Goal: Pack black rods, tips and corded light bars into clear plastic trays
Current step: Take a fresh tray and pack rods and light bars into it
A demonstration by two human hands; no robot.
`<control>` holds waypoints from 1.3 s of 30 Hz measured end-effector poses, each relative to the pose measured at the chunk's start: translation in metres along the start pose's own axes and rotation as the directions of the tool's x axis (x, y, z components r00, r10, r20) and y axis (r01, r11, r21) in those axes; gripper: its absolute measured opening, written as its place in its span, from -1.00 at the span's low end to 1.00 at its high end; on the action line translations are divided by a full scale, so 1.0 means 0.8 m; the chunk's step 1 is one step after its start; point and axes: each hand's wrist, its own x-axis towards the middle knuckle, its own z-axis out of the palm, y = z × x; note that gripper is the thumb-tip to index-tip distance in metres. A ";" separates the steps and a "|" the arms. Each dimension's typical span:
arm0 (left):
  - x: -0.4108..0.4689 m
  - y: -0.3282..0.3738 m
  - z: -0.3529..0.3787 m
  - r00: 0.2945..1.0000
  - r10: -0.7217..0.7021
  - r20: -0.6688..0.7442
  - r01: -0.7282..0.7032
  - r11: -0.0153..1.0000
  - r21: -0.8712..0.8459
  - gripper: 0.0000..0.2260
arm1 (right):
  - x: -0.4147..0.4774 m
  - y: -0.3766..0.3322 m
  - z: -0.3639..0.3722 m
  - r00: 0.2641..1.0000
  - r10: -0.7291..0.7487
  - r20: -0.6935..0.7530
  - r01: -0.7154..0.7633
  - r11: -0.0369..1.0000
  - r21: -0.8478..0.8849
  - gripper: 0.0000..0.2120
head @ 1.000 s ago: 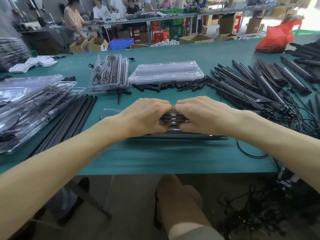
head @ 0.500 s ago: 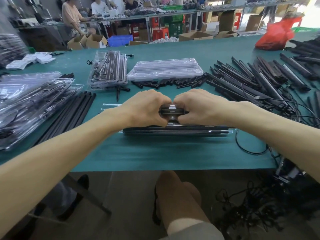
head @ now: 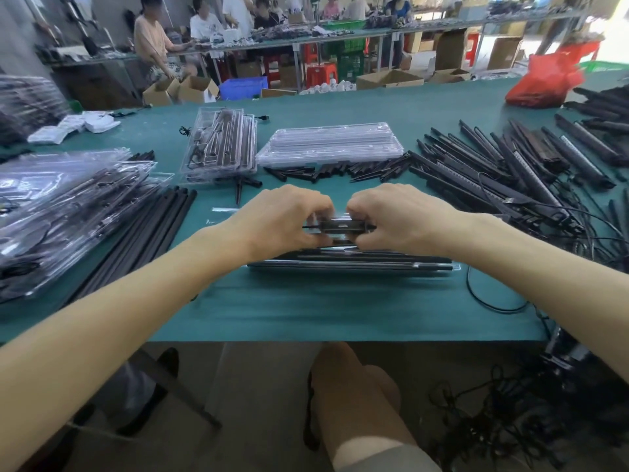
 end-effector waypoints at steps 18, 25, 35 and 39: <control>-0.084 -0.024 0.003 0.998 -0.018 0.059 -0.001 0.952 0.307 -0.78 | -0.054 -0.039 0.029 0.981 -0.146 -0.130 0.130 0.984 -0.119 -0.83; -0.123 -0.045 0.043 0.902 0.384 -0.198 -0.285 0.873 0.396 -0.74 | -0.089 -0.028 0.036 0.999 -0.017 0.034 0.005 0.945 0.326 -0.43; -0.112 -0.091 0.032 0.849 0.391 -0.355 -0.245 0.887 0.392 -0.76 | -0.089 0.046 0.061 0.910 0.388 0.147 -0.405 0.751 0.522 -0.34; -0.105 -0.102 0.024 0.859 0.238 -0.454 -0.075 0.935 0.348 -0.74 | -0.092 0.052 0.057 0.876 0.224 0.428 -0.483 0.420 0.769 -0.36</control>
